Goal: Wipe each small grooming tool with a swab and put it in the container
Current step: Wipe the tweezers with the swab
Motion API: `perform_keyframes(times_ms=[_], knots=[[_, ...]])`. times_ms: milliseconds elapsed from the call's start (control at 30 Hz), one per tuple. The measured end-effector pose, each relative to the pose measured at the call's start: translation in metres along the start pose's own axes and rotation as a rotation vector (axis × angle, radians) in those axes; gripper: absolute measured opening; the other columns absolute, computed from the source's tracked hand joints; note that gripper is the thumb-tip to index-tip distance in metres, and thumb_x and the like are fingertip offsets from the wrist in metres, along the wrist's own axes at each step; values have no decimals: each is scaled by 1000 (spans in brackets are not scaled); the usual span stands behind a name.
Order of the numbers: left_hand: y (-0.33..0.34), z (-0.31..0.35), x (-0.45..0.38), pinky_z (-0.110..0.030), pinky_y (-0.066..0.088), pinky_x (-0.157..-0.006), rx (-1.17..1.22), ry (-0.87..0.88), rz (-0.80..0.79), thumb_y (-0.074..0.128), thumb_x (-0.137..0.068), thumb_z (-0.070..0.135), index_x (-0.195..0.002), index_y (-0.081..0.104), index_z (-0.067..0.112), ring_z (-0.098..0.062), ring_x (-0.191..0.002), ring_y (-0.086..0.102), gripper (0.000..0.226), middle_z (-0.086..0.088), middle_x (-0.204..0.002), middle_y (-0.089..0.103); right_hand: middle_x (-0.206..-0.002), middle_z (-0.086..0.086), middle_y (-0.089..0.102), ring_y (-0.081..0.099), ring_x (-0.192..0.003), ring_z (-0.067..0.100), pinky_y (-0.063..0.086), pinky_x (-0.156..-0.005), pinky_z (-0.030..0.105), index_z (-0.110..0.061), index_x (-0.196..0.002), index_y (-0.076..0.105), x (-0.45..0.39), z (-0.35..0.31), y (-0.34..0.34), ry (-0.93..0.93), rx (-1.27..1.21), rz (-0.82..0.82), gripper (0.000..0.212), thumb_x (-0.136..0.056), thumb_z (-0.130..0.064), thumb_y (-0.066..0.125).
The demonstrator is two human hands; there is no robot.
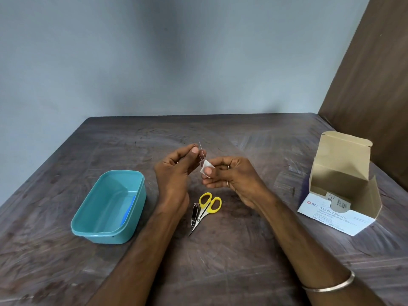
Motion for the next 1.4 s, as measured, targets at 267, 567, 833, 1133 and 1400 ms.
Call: perform_keyframes(times_ms=[267,567,833,1133,1400], knots=[[0,1,1,-27,60,-75,-39,40,33,72,-83,1,-100,73,-3,-18,-76,74,18,-13,-85,77,-83,16,76,71,-63,24,62,-64,35,-3,-109,70,-2,2,0,-66,40,54,27,-83,0,76],[3,-3,4,-22,58,-72,-169,107,43,76,-81,8,-90,77,14,-15,-82,75,12,0,-82,78,-74,0,75,67,-51,16,59,-52,37,-14,-104,76,0,5,3,-419,555,250,17,-90,-23,75],[1,-2,2,-26,59,-81,-188,155,9,73,-84,7,-101,75,6,-18,-87,75,18,-5,-88,78,-73,-5,72,68,-61,14,56,-56,44,-18,-97,78,-2,3,-3,-533,659,336,12,-93,-25,70],[0,-1,1,-29,60,-83,-217,176,5,71,-85,5,-102,74,6,-14,-84,75,18,1,-89,77,-81,-7,74,68,-69,10,57,-60,42,-18,-109,78,-5,3,-6,-618,743,342,25,-90,-31,68],[-1,1,-1,-23,59,-80,-263,183,-45,70,-84,4,-101,74,5,-9,-82,74,17,2,-88,77,-86,-2,76,65,-71,10,53,-61,38,-18,-110,77,-6,1,-10,-662,825,344,28,-91,-34,64]])
Point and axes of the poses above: each hand's wrist, its own x-axis away from the middle knuckle, its own y-axis out of the palm, z = x × y, the point moved 1 cm from there along -x, towards the middle knuckle
